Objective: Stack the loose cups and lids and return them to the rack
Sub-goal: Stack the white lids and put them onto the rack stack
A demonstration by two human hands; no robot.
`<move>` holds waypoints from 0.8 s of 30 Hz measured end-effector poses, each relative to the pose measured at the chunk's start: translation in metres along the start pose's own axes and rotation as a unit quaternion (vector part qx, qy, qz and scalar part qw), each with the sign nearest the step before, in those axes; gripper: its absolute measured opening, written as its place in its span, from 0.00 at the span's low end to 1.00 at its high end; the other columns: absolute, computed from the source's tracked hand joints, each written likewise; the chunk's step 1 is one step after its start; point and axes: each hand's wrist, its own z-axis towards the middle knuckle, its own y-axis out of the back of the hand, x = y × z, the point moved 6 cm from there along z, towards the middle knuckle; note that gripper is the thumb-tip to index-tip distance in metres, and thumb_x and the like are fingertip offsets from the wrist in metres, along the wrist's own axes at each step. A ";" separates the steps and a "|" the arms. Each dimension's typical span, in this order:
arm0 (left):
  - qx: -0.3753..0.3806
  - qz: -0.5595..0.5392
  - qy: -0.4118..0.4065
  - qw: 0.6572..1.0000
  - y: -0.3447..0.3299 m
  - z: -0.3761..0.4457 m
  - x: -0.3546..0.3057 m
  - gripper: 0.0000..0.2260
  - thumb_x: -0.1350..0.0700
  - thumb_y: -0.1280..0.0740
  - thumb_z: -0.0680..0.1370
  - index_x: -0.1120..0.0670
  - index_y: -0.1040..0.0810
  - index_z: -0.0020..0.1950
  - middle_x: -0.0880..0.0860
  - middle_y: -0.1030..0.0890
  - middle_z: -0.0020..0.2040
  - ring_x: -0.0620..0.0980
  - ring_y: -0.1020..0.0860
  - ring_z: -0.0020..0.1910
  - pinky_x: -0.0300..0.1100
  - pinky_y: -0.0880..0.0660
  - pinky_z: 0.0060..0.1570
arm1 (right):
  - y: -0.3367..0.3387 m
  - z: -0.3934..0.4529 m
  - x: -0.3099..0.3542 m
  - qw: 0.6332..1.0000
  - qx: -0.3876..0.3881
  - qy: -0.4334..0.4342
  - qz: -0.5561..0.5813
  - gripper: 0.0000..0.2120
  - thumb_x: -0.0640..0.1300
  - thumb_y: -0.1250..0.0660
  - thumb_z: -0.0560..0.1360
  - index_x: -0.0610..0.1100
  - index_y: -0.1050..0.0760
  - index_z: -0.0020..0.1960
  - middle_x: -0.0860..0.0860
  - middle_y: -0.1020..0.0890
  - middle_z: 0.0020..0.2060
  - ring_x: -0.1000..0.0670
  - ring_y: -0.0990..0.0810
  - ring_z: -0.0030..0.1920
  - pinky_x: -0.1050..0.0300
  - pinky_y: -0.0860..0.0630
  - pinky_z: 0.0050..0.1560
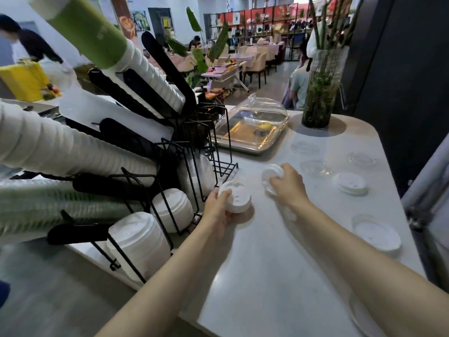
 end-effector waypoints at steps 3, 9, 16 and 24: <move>0.010 -0.013 0.001 1.000 -0.008 -0.001 0.002 0.15 0.59 0.35 0.84 0.58 0.28 0.71 0.63 0.21 0.61 0.62 0.21 0.59 0.68 0.24 0.62 | 0.000 -0.005 0.003 0.946 0.052 -0.103 0.302 0.15 0.39 0.29 0.74 0.45 0.28 0.58 0.45 0.21 0.55 0.45 0.20 0.49 0.49 0.19 0.44; 0.047 -0.019 -0.019 0.999 -0.020 0.000 0.005 0.11 0.59 0.33 0.82 0.56 0.23 0.64 0.66 0.19 0.63 0.70 0.22 0.65 0.70 0.25 0.64 | -0.015 -0.019 0.011 0.890 0.137 -0.112 0.421 0.16 0.36 0.27 0.73 0.45 0.26 0.57 0.40 0.19 0.52 0.42 0.18 0.48 0.50 0.17 0.44; 0.099 -0.013 -0.052 0.994 -0.028 -0.002 -0.005 0.20 0.63 0.29 0.79 0.60 0.25 0.71 0.68 0.20 0.65 0.68 0.20 0.63 0.63 0.21 0.61 | -0.011 -0.013 -0.001 0.963 0.093 -0.046 0.249 0.19 0.48 0.24 0.73 0.49 0.25 0.61 0.45 0.19 0.48 0.48 0.18 0.44 0.57 0.24 0.39; 0.117 -0.049 -0.053 0.990 -0.035 -0.006 -0.007 0.30 0.64 0.25 0.76 0.60 0.31 0.76 0.66 0.22 0.68 0.61 0.17 0.58 0.47 0.16 0.41 | -0.019 -0.005 -0.014 0.978 0.121 -0.057 0.161 0.18 0.59 0.25 0.71 0.45 0.21 0.49 0.46 0.16 0.43 0.44 0.17 0.38 0.57 0.27 0.27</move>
